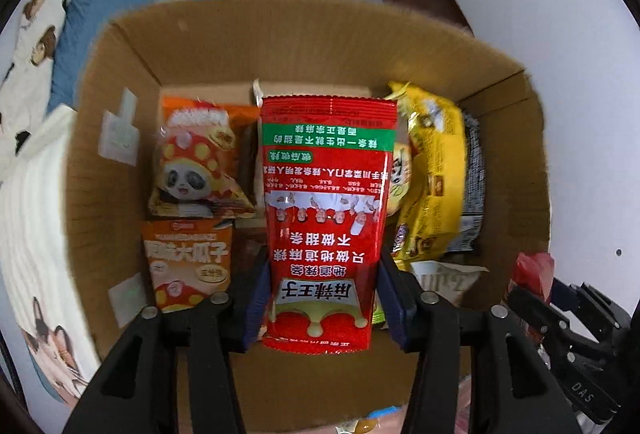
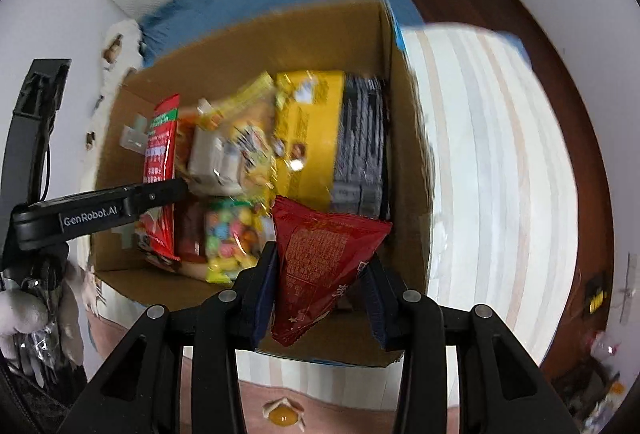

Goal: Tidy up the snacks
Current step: 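Carry both red packets into the box and release them with both tools, then grasp the yellow packet with the left tool while the right tool grasps the egg-yolk snack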

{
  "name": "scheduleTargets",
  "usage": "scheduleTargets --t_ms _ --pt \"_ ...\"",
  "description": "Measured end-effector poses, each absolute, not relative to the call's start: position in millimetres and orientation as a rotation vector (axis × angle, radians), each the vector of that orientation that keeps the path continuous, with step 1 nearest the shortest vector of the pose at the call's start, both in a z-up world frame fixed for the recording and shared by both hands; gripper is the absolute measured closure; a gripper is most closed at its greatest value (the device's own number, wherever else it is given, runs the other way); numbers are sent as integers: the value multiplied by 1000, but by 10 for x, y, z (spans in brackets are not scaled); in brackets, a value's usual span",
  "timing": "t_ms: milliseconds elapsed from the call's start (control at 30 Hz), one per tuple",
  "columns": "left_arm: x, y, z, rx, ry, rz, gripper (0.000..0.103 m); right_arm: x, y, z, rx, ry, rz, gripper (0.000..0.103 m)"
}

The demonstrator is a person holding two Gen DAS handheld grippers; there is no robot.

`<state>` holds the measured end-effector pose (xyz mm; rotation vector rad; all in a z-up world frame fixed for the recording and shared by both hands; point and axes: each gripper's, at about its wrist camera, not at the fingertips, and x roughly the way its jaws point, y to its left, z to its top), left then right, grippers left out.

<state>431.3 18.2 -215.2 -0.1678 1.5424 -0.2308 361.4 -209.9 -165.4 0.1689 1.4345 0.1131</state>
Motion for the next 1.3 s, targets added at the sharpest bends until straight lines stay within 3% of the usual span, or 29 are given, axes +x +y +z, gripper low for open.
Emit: scheduleTargets --t_ms 33,67,100,167,367,800,1300 --pt "4322 200 -2225 -179 1565 -212 44 3623 -2095 -1717 166 1460 108 42" --pt "4307 205 -2239 -200 1570 -222 34 3630 -2091 -1767 151 1474 96 20" --pt "4303 216 -2259 -211 1568 -223 29 3607 -2071 -1795 138 1472 102 11" --pt "4281 244 -2275 -199 1554 -196 12 3612 -2024 -1828 108 1483 102 10" --pt "4198 338 -2203 -165 1511 -162 7 3649 -2012 -1838 113 1475 90 8" --pt "3565 545 -1250 -107 1219 -112 7 3393 -1910 -1335 118 1314 74 8" --pt "2680 527 -763 -60 1017 -39 7 2523 -1778 -582 47 1094 81 8"
